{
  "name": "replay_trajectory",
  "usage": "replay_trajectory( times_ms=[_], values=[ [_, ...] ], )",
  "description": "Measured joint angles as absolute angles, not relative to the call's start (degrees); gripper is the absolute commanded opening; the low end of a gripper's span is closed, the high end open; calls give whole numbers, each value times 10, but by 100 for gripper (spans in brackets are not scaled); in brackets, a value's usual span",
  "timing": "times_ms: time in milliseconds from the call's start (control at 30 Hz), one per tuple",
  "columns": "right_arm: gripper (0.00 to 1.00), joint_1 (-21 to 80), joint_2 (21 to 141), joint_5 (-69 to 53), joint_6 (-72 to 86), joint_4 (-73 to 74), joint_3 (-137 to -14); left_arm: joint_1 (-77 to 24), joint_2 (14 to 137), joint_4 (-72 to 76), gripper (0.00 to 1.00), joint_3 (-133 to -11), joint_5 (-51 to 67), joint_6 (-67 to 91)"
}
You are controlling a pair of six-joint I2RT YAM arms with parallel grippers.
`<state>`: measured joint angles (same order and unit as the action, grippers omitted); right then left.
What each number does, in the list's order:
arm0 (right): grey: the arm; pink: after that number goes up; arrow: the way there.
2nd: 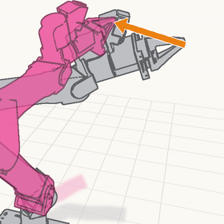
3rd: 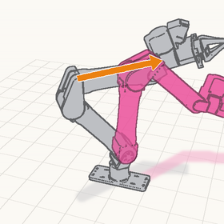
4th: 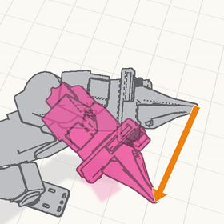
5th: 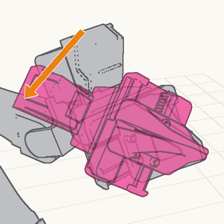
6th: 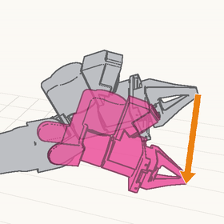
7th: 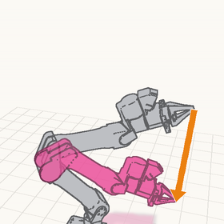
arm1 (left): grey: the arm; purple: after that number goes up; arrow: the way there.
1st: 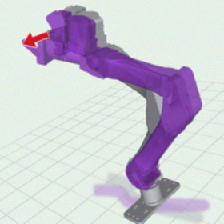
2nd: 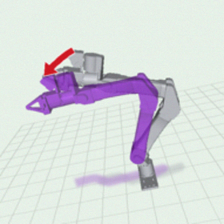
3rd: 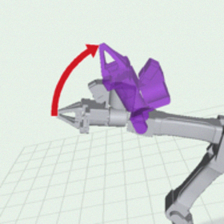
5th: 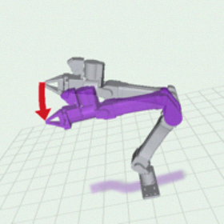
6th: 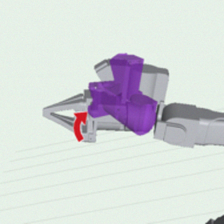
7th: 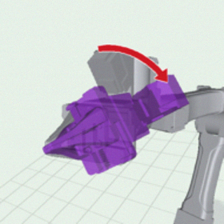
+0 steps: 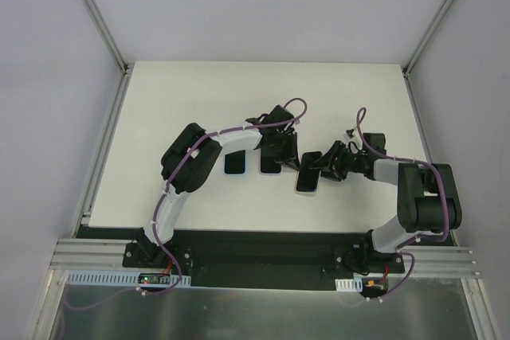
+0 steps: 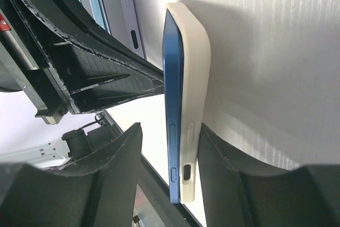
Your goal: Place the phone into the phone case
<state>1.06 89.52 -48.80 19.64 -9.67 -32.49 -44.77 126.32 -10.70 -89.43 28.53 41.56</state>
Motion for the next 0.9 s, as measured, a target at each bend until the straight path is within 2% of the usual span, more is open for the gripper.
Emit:
replay_trajectory(
  times_ms=[67,167,200,300,500,567,600,667,733,833,867,900],
  values=[
    [40,9,893,-489,199,-96,-324,-448,1263,-106,2,-894,286,416],
    [26,9,890,-491,202,-97,-323,-448,1263,-104,2,-893,287,416],
    [16,9,890,-493,204,-98,-323,-448,1263,-104,2,-893,287,416],
    [1,8,889,-493,202,-100,-321,-448,1263,-102,2,-892,287,416],
    [4,5,887,-485,199,-95,-319,-448,1263,-99,2,-891,288,419],
    [14,5,884,-481,195,-89,-319,-448,1263,-98,2,-891,288,420],
    [30,5,882,-480,192,-85,-319,-448,1263,-98,2,-891,289,420],
    [41,5,880,-478,190,-79,-319,-449,1263,-98,2,-891,289,420],
    [40,6,880,-481,188,-71,-322,-451,1263,-97,2,-891,290,421],
    [21,6,880,-482,180,-60,-326,-454,1263,-97,3,-891,291,422],
    [9,6,880,-483,180,-56,-326,-454,1263,-97,4,-891,291,422],
    [4,6,880,-483,176,-54,-327,-455,1263,-97,4,-891,291,422]
  ],
)
